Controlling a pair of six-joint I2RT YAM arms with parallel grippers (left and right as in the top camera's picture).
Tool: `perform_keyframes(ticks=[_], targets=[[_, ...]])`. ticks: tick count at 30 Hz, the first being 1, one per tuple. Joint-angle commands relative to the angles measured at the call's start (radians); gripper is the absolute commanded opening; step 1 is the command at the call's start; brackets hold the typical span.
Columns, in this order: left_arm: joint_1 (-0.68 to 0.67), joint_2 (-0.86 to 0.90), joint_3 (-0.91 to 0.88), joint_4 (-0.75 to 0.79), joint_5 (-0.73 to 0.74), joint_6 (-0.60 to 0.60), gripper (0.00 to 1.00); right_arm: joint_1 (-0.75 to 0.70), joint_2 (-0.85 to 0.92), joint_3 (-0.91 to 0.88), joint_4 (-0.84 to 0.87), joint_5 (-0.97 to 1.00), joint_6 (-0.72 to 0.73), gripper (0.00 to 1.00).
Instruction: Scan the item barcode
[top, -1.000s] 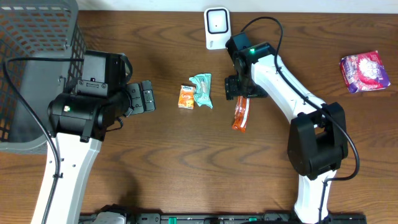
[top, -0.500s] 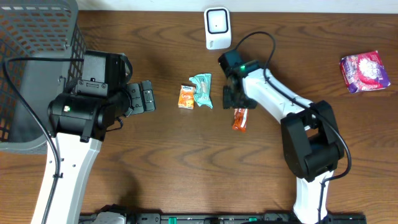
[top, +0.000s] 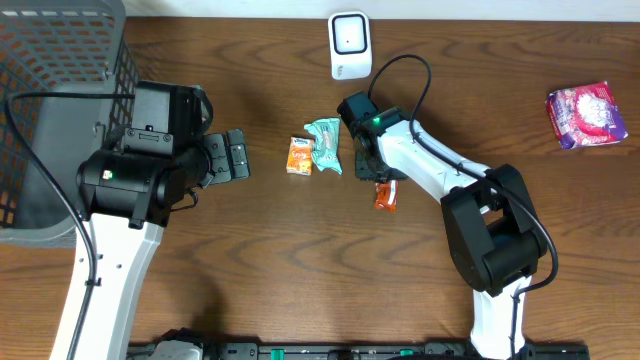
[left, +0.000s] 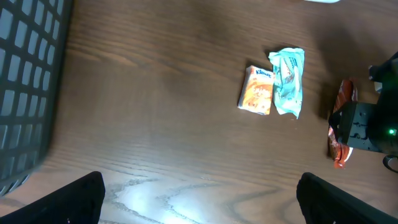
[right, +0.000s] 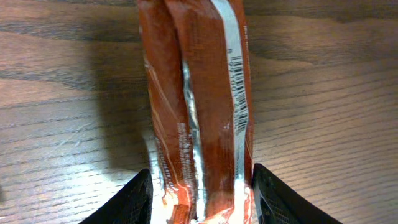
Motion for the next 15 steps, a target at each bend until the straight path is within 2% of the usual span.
perform_keyframes(ticks=[1,4,8,15], targets=[[0.001,0.002,-0.002,-0.002,-0.013,0.006,0.98,0.004,0.003,-0.012,0.002,0.032,0.021,0.48],[0.001,0.002,-0.002,-0.002,-0.013,0.006,0.98,0.004,0.003,-0.022,0.008,0.036,0.021,0.5],[0.001,0.002,-0.002,-0.002,-0.013,0.006,0.98,0.004,0.003,-0.028,0.066,0.078,0.019,0.65],[0.001,0.002,-0.002,-0.002,-0.013,0.006,0.98,0.004,-0.002,0.078,-0.018,0.151,-0.012,0.67]])
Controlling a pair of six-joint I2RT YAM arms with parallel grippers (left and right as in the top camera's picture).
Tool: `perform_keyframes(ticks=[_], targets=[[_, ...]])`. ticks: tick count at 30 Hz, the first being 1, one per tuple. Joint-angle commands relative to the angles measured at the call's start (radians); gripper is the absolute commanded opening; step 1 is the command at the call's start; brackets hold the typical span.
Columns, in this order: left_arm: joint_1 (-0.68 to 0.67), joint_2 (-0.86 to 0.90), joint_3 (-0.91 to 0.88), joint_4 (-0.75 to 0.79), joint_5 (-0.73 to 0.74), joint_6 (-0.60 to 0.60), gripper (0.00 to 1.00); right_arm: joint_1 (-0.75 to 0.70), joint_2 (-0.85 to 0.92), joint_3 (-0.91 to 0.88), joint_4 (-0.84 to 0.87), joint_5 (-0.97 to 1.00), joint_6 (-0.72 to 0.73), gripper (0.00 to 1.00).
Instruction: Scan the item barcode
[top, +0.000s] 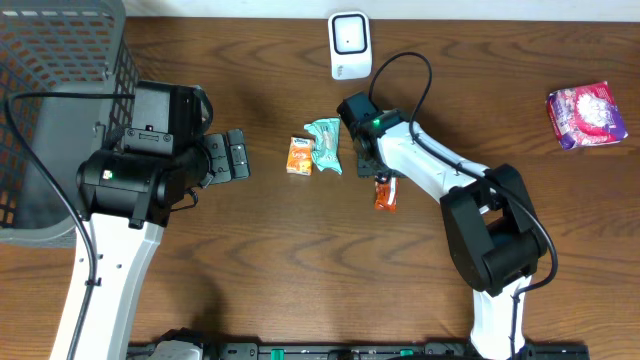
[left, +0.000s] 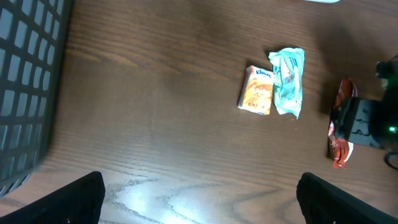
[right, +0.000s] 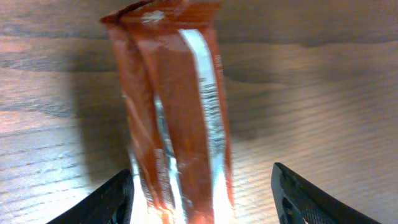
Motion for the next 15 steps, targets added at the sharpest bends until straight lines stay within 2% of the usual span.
perform_keyframes(ticks=[1,15], targets=[[0.001,0.002,-0.002,-0.002,-0.013,0.006,0.98,0.004,-0.002,0.099,-0.048,0.066,-0.021,0.67],[0.001,0.002,-0.002,-0.002,-0.013,0.006,0.98,0.011,0.001,0.146,-0.021,0.064,-0.03,0.61]])
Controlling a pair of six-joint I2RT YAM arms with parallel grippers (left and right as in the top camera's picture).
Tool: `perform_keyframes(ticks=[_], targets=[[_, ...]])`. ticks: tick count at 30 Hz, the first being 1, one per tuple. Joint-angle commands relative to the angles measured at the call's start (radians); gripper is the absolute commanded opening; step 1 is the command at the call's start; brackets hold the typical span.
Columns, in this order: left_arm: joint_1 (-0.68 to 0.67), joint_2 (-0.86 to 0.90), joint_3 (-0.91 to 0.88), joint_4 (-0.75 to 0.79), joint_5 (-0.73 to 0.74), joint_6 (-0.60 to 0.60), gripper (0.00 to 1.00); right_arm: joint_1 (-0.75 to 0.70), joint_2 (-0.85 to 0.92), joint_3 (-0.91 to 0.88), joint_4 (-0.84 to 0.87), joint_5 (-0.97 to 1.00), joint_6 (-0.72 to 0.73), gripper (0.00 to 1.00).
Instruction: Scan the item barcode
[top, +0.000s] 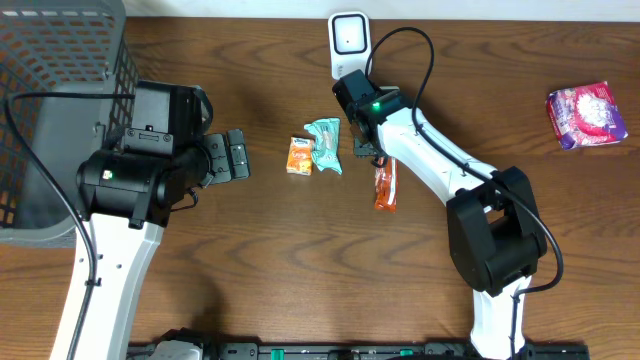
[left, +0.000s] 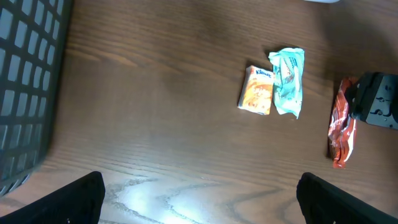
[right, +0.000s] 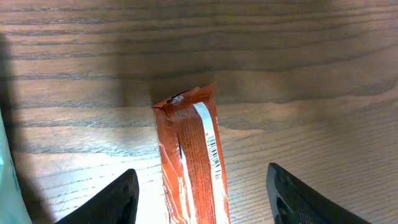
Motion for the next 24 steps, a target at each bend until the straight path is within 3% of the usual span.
perform_keyframes(ticks=[1,12,17,24], targets=[[0.001,0.002,-0.002,-0.002,-0.013,0.006,0.98,0.01,0.001,0.011,0.006,0.023,-0.008,0.61],[0.001,0.002,-0.002,-0.002,-0.013,0.006,0.98,0.01,0.005,0.01,-0.002,-0.024,-0.005,0.62],[0.001,0.002,-0.002,-0.002,-0.013,0.006,0.98,0.01,0.005,0.01,-0.092,-0.132,-0.005,0.6],[0.001,0.002,-0.002,-0.002,-0.013,0.006,0.98,0.011,0.006,-0.037,-0.147,-0.142,0.013,0.61]])
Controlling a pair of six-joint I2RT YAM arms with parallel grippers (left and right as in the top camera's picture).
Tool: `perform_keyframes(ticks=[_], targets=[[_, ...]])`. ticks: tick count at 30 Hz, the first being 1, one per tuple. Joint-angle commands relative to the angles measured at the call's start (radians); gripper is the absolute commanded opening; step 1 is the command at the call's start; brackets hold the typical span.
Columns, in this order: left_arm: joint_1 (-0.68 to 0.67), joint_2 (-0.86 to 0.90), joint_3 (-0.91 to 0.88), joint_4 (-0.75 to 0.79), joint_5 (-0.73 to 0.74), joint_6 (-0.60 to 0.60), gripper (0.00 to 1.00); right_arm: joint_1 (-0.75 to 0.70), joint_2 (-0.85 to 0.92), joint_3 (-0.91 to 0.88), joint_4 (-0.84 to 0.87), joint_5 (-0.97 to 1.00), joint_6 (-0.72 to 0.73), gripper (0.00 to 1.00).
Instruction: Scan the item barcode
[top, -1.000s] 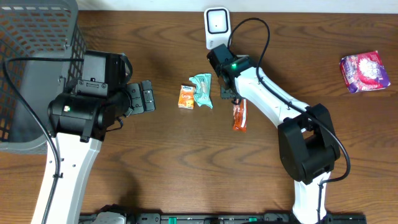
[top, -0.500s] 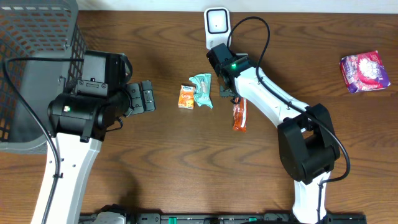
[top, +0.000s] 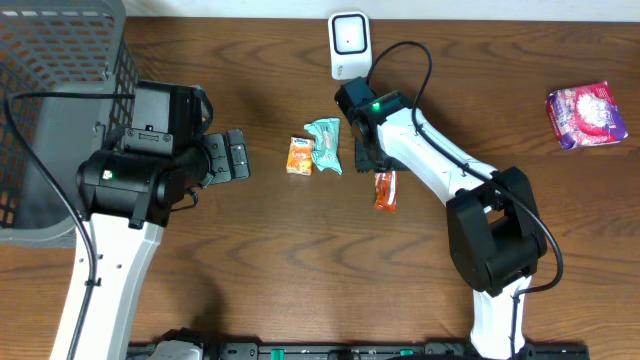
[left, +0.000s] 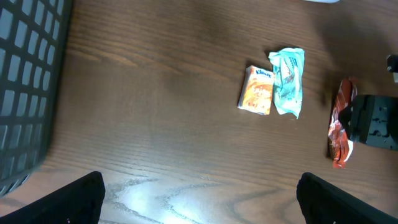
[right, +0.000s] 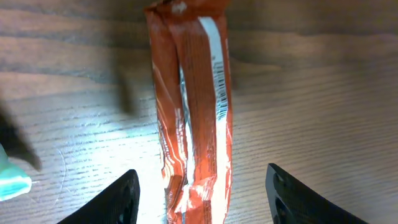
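Observation:
An orange-red snack packet (right: 193, 118) lies flat on the wooden table, its printed barcode strip (right: 219, 71) facing up along the right side. My right gripper (right: 202, 199) is open just over it, one finger on each side of the packet's near end. From overhead the right gripper (top: 368, 155) covers the far end of the packet (top: 385, 192). The white scanner (top: 350, 45) stands at the table's back edge, behind that arm. My left gripper (top: 228, 158) hangs open over bare table at the left, far from the packet (left: 341, 130).
A teal packet (top: 325, 145) and an orange tissue pack (top: 299, 156) lie side by side just left of the right gripper. A purple-pink bag (top: 587, 115) sits at the far right. A dark mesh basket (top: 60, 100) fills the back left corner.
My right gripper has come down closer to the orange-red packet and now straddles it, still open. The packet lies where it was. The left arm has not moved.
My right gripper first stood low with its fingers close on both sides of the packet. Then the fingers were wider apart. Then the gripper was higher and nearer the scanner, with the packet lying free. Now it is back down over the packet, open.

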Motion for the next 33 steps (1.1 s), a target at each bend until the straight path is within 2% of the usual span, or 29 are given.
perform_keyframes(ticks=[1,15,29,33], targets=[[0.001,0.002,-0.002,-0.002,-0.013,0.006,0.98,0.011,0.006,-0.043,-0.002,-0.016,0.024,0.61],[0.001,0.002,-0.002,-0.002,-0.013,0.006,0.98,0.054,0.006,-0.1,0.038,-0.06,0.033,0.61],[0.001,0.002,-0.002,-0.002,-0.013,0.006,0.98,0.07,0.006,-0.205,0.142,0.052,0.033,0.61],[0.001,0.002,-0.002,-0.002,-0.013,0.006,0.98,0.07,0.006,-0.235,0.172,0.052,0.033,0.57]])
